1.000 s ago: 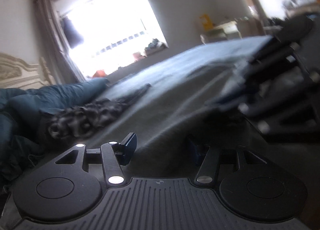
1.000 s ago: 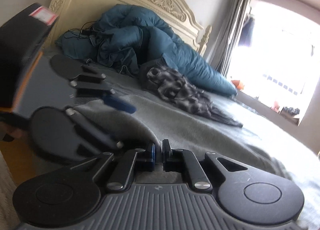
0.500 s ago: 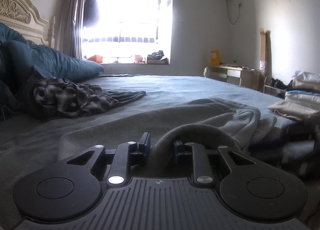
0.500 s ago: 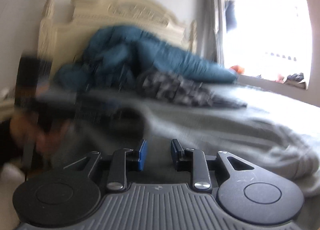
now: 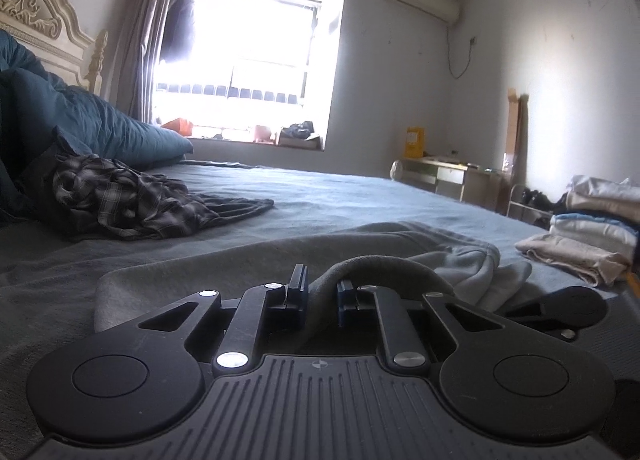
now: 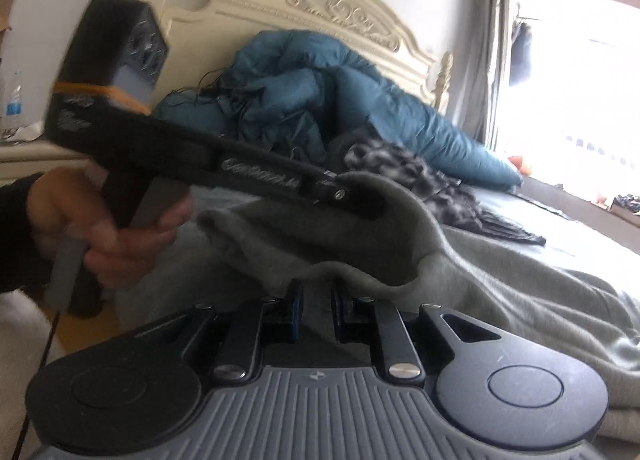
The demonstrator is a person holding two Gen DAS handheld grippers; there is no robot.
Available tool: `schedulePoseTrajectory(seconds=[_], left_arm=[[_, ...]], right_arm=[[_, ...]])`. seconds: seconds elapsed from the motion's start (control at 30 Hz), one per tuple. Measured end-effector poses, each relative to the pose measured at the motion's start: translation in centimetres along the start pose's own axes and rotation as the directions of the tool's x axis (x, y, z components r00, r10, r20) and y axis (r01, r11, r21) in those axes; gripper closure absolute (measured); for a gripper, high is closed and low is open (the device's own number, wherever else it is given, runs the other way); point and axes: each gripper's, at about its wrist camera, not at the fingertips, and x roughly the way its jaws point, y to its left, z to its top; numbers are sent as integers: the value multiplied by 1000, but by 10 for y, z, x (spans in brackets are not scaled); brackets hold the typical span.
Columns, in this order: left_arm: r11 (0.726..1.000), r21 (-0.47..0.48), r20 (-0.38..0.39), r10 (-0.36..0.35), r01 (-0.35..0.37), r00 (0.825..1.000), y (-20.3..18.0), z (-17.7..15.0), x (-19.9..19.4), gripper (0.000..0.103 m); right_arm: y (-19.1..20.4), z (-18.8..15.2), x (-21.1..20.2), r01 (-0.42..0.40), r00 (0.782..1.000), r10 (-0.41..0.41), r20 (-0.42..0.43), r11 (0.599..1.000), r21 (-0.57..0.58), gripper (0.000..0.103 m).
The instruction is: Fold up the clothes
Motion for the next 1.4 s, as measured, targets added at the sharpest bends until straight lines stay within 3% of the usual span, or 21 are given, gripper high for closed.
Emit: schedulePoseTrajectory(seconds=[0.27, 0.5, 0.6, 0.7, 0.83, 1.0, 1.07, 1.17, 1.27, 1.4], left_arm=[[999, -24, 24, -40, 41, 999, 5, -1, -3, 91], [998, -32, 10, -53, 53, 999, 8, -7, -4, 91], [999, -43, -14, -30, 29, 999, 12, -11, -10, 78], [999, -33, -7, 10, -11, 1000, 13, -13, -26, 59], [997, 31, -23, 68, -67, 997, 3, -20, -42, 42], [977, 120, -63, 182, -173, 981, -9, -30, -34, 41], [969, 118, -63, 227, -218, 972, -6, -29, -26, 41], [954, 128, -60, 280, -271, 958, -1, -28, -17, 41], [921, 196, -79, 356, -336, 931, -2, -36, -7, 41], [920, 188, -86, 364, -343, 928, -1, -40, -9, 41]], right_arm=[[-18, 6, 17, 31, 999, -33, 6, 976, 216, 87], [-26, 3, 48, 105, 992, -68, -109, 917, 386, 87], [-28, 2, 53, 121, 989, -73, -129, 902, 415, 87], [-35, 1, 52, 106, 989, -50, -136, 888, 448, 87], [-54, -3, 49, 60, 991, 17, -134, 835, 547, 86], [-76, -9, 47, 7, 989, 96, -112, 728, 686, 85], [-78, -9, 46, -3, 989, 106, -103, 710, 705, 82], [-78, -10, 40, -2, 992, 91, -89, 711, 703, 77], [-78, -14, 33, 20, 994, 61, -92, 722, 692, 76], [-76, -16, 17, 27, 995, 44, -93, 763, 646, 76]])
